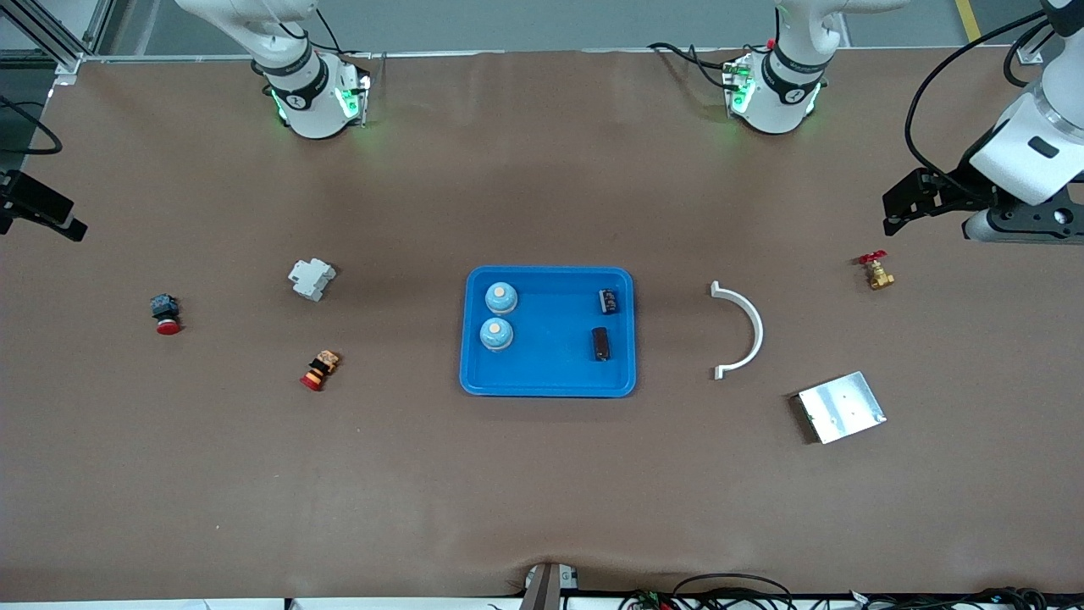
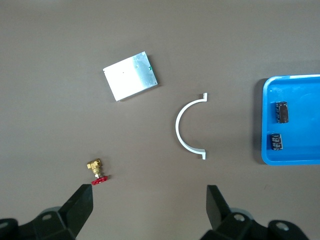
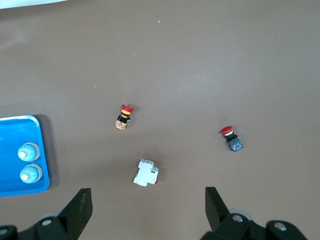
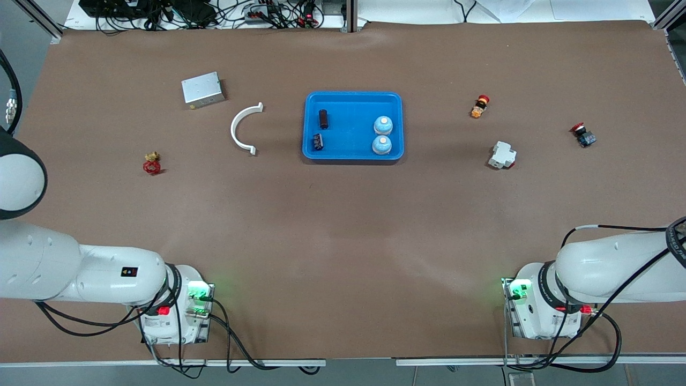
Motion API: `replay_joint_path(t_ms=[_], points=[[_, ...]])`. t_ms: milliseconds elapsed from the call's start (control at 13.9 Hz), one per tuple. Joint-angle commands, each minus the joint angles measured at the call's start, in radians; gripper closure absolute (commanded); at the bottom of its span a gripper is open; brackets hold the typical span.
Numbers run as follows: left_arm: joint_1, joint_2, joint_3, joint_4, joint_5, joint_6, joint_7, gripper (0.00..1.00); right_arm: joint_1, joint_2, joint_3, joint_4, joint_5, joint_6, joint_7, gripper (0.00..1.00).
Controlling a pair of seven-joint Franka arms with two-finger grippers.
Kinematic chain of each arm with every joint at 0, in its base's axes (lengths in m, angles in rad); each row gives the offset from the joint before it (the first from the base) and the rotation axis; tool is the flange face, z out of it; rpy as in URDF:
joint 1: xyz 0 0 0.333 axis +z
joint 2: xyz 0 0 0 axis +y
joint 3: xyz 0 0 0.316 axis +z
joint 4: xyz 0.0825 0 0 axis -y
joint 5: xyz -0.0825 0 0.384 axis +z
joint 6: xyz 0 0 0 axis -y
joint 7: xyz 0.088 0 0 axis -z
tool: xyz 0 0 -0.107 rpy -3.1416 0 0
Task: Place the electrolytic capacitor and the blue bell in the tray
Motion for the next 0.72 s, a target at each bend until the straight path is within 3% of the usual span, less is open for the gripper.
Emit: replay_joint_path(t_ms=[0,647], points=[[0.0,-0.027,-0.003,-0.026,0.02,0.017,0.016,0.0,-0.02,-0.01,0.015,0.007,-0.016,-0.016,0.002,0.0],[-0.006,-0.024,-0.001,-0.022,0.009,0.016,-0.041,0.0,-0.014,-0.01,0.02,0.007,-0.019,-0.016,0.0,0.0]])
